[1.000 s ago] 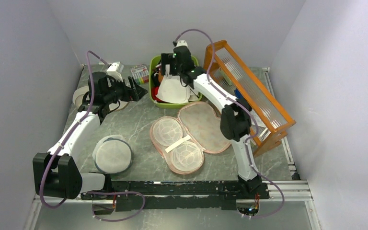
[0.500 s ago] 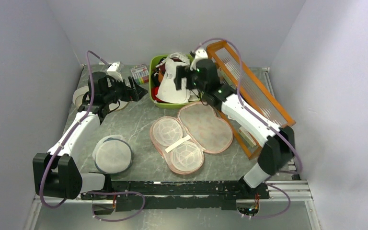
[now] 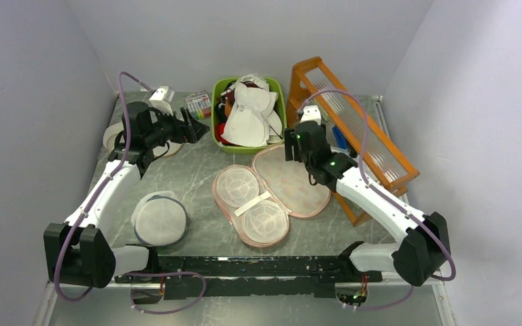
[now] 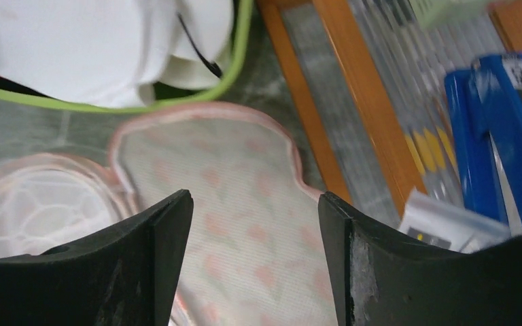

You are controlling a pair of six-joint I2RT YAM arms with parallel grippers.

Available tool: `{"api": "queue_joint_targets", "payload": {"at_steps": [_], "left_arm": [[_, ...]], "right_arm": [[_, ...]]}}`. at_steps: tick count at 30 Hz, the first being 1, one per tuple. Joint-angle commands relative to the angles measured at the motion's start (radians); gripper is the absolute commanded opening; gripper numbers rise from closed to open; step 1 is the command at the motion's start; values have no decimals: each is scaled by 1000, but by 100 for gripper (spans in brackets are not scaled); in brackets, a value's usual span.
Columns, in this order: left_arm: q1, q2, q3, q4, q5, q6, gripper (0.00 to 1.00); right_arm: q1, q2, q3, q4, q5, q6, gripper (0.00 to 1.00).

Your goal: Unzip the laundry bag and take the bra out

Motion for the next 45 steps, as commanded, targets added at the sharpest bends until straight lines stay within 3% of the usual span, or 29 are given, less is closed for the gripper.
{"api": "queue_joint_targets", "payload": {"at_steps": [1,10,20,24,33,37,45], "left_arm": [[-3,8,26,40,36,-7,96],[-5,0,24,33,5,9,95],[-5,18,25,41,35,-9,95],[-5,7,24,38,22,-2,95],[-6,16,23,50,48,-9,94],[-6,8,19,54,48,-9,94],[-6,16,18,54,44,-9,94]], "right_arm": [[-1,44,-63,-93,165,68,67],[-1,238,-48,-104,138,79,60],[26,447,63,-127,254,63,58],[25,531,119,-176,362,70,52],[10,605,124,-133,409,55,47],[-12,627,136,-103,359,24,48],[-93,590,86,4,94,8,58]]}}
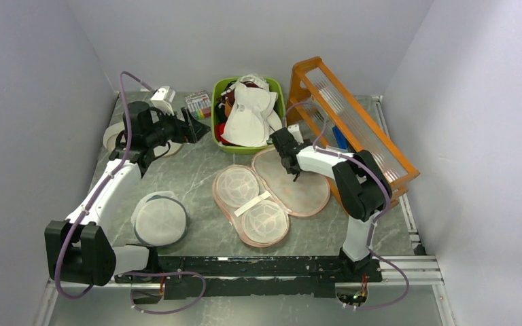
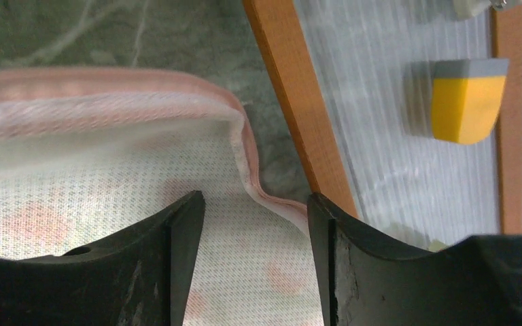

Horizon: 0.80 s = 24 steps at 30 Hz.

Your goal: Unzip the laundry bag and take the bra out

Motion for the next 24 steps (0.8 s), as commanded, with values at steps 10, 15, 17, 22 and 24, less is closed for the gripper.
{"api": "queue_joint_targets", "payload": {"at_steps": [10,15,17,22,24], "left_arm": [[-5,11,23,39,36,-33,93],[-5,12,22,39,32,-30,93],[-5,19,24,37,32,-30,93],[-4,34,25,45,62,-48,93],[-5,34,21,52,70,-54,93]], "right_arm": [[-33,-47,-76,92,-336,48,58],[15,-101,-112,71,-423,112,59],[20,-134,-124,70,-468,142,59],[15,-206,-125,64,-403,132,62],[6,-207,-111,48,-382,112,62]]}}
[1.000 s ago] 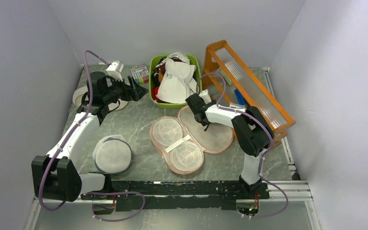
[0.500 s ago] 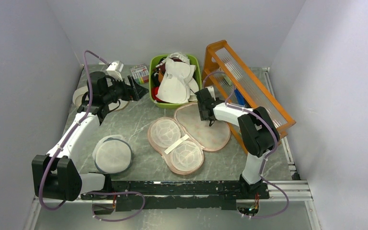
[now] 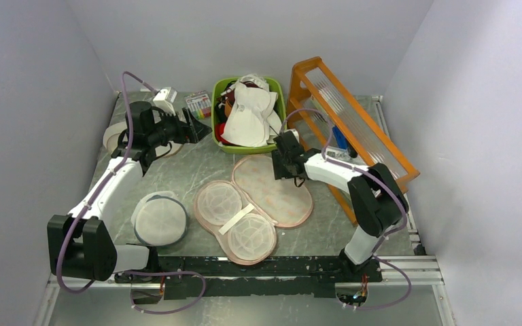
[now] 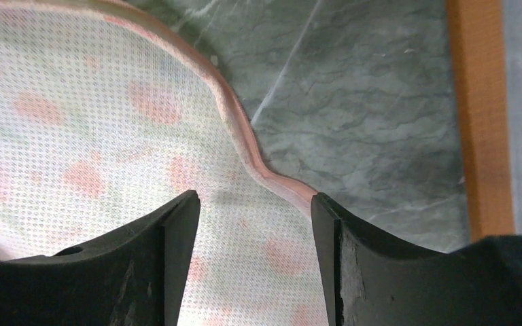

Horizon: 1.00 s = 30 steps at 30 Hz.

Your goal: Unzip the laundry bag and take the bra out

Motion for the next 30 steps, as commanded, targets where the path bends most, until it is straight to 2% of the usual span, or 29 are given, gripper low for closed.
{"api": "queue_joint_targets", "payload": {"at_steps": [1,8,13,24,27,30], "left_arm": [[-4,5,22,45,45,-16,93],[-5,-9,21,32,12,7,93],[-5,5,25,35,37,-8,93],[-5,-19,24,28,8,13,93],[-5,-12,28,26,13,11,93],[-5,-6,26,36,35,-2,93]], "right_arm": [[-20,-37,24,-29,34,-17,61],[-75,-17,20,54,-71,-100,57],[-78,14,18,91,-155,-123,55],[-85,98,-2,110,-132,-120,45],[-85,72,-53,123,-138,-107,39],[-84,39,-73,130,-122,-100,24]]}}
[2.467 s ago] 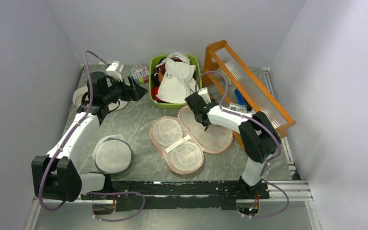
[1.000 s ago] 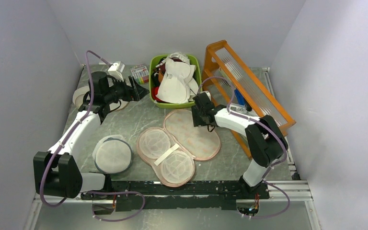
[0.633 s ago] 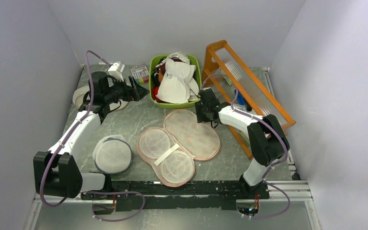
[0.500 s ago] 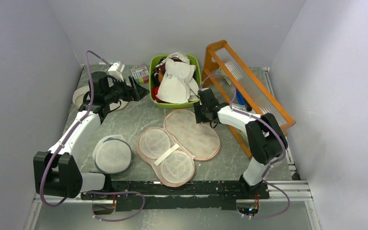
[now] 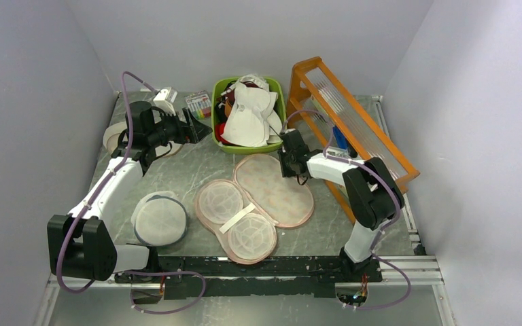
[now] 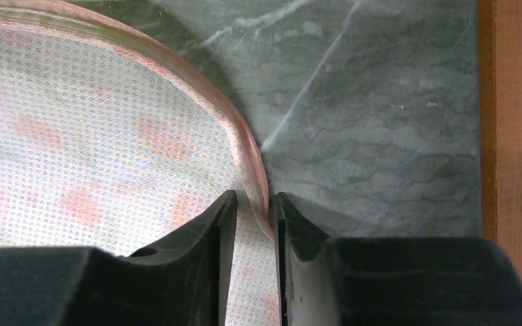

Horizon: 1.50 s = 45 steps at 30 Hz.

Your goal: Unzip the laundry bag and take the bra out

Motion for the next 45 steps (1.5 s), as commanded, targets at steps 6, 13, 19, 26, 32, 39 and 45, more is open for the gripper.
{"api": "queue_joint_targets", "payload": {"at_steps": [6,13,19,26,32,39,45], "left_arm": [[-5,-8,30,25,9,3,93],[-5,-1,33,12,-15,15,92],[-5,1,29,23,-2,7,92],[-5,-4,32,10,-21,15,92],[-5,5,34,4,-19,15,92],[-5,-6,33,13,-9,11,92],[-8,-17,29,4,-41,15,92]], "right_arm": [[26,-78,7,-80,73,4,3],[60,-204,63,-182,158,13,0],[79,-314,81,-255,230,16,0],[116,-346,194,-388,414,-11,0],[221,-350,238,-489,469,22,0],[379,-307,282,-591,490,93,0],[464,-266,301,-595,444,142,0]]}}
